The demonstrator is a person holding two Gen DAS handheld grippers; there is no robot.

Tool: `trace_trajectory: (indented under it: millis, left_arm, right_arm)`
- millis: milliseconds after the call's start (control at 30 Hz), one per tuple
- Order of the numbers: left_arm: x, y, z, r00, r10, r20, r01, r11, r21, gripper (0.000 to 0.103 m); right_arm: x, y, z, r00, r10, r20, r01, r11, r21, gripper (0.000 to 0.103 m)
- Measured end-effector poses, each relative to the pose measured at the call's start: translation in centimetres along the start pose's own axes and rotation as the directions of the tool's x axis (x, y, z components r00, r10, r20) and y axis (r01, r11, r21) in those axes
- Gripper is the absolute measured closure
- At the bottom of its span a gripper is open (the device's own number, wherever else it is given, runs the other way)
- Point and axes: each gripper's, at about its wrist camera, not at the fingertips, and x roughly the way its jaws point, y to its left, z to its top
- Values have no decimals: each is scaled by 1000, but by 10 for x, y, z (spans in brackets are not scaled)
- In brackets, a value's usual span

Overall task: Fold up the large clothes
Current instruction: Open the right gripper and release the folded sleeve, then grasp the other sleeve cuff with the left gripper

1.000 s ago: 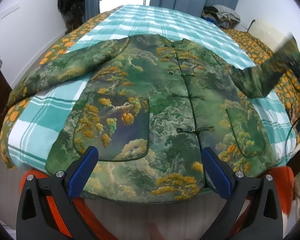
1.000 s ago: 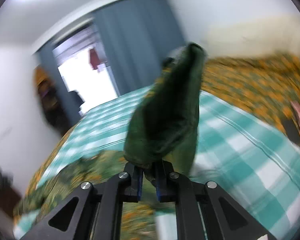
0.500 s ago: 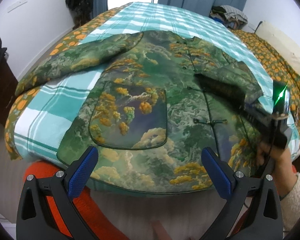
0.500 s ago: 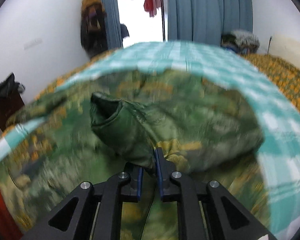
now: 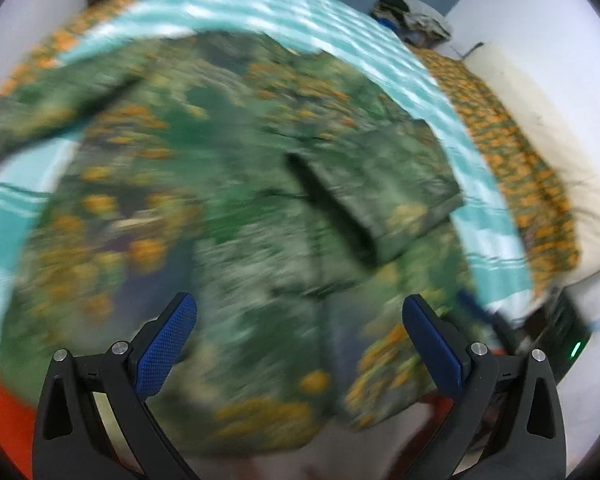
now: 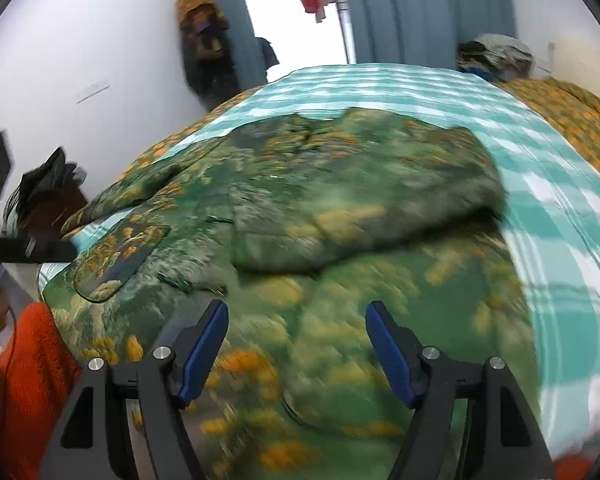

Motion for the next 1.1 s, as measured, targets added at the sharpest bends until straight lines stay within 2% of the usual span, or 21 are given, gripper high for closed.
trace_trajectory:
  millis: [100,167,233,267,300,333,367,500,567,633,733,833,1000,1100]
  left_arm:
    - [43,-15,25,997,-53,-55,52,998,-20,1]
    - [74,-25,42,996,-36,-84,33,999,-30,11]
    - [93,-32,52,995,3,-102,-6,1000,-29,38]
    - [100,-36,55,994,19,-108,-22,1000,-20,45]
    - [106,-40,56,993,49,-109,-50,999,-2,62]
    - [111,-45,57,988,110,-104,-107,994,35,89]
    - [111,-47,58,984,145,-100,-139,989,58,95]
    - [85,-64,65,983,177,-52,-167,973,157,97]
    - [64,-78,83,981,194,19,-193,953,235,97]
    - [50,-80,108,975,208,76,-221,939,264,97]
    - [50,-66,151,965,234,119,-256,936,240,97]
    - [66,-39,188,963,238,124,-258,949,183,97]
    - [109,0,195,963,262,69,-269,957,111,97]
    - [125,16,183,965,258,51,-262,962,79,96]
  right_arm:
    - [0,-13,3,1000,-10,6,10,999,48,30]
    - [0,-19,7,1000,-15,24,13,997,71,30]
    - [-3,-19,7,999,-7,40,4,997,73,30]
    - [-4,-19,5,999,-4,42,1,998,66,30]
    - [-5,-18,4,999,-3,44,1,998,56,30]
    - [-5,-17,3,999,-3,44,1,999,47,30]
    - [-4,-16,1,999,-3,43,2,999,37,30]
    - [-6,-16,2,998,-17,53,16,1000,15,30]
    - [-10,-24,5,997,-26,78,24,999,30,30]
    - [-11,-38,12,995,-31,90,25,997,69,30]
    - [-3,-68,38,995,-55,86,44,992,121,30]
    - [10,-103,79,990,-99,99,84,986,147,30]
    - [69,-160,152,985,-170,38,161,972,170,31]
    - [112,-174,179,989,-149,-15,150,975,165,37]
